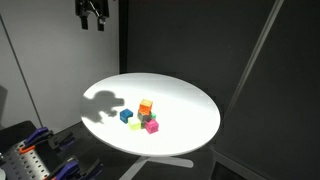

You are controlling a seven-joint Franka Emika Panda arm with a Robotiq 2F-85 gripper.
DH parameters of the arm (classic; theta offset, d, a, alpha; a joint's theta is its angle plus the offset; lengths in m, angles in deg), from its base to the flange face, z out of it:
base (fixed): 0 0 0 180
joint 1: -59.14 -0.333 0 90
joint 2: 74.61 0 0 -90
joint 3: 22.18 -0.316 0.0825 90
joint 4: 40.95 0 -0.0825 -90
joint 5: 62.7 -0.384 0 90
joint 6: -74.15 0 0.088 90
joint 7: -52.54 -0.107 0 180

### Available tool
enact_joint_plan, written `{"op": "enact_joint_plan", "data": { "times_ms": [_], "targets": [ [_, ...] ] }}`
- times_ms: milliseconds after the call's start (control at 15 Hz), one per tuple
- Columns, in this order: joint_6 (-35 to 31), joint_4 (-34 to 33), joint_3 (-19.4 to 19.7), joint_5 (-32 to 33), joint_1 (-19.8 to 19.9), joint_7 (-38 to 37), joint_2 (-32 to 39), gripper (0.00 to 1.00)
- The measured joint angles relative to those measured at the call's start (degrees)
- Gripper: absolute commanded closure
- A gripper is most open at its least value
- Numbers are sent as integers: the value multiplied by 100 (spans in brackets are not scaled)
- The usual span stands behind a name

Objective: Pick up the orange block and put it on top of the lime green and blue block

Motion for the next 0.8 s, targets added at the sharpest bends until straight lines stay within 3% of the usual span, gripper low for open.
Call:
{"op": "enact_joint_plan", "data": {
  "times_ms": [800],
  "targets": [
    [-1093, 853, 964, -191, 344, 1114, -397, 0]
  ]
}}
